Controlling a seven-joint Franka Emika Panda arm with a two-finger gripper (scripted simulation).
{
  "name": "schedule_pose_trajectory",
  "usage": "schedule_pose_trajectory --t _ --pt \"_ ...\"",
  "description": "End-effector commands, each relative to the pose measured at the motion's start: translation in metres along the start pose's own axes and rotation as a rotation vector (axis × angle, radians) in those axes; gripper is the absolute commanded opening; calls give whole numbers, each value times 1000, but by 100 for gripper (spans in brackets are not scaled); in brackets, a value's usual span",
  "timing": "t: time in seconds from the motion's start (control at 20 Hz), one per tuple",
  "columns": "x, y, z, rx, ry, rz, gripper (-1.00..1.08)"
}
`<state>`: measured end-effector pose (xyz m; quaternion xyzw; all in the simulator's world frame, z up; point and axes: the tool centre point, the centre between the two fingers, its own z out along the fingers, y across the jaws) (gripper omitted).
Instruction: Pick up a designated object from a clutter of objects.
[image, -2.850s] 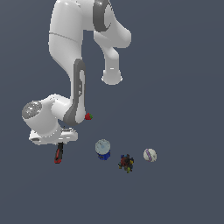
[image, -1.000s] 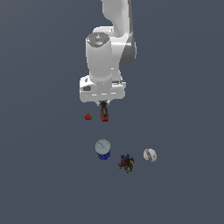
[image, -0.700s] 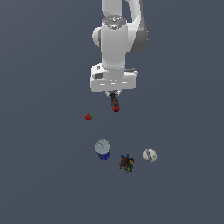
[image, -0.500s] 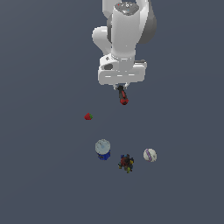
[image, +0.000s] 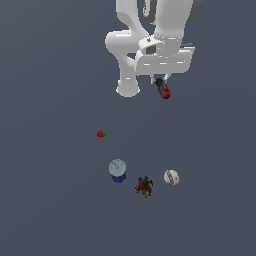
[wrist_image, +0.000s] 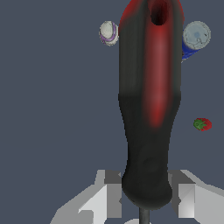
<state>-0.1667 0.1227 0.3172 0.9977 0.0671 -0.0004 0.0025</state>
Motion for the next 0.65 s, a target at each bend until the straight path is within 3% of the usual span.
schedule_pose_trajectory --t 0.0,0.3,0.6 --pt "-7 -19 -14 1 0 0 -100" --pt "-16 -53 -38 3 0 0 -100" --pt "-19 -64 -47 4 1 1 -100"
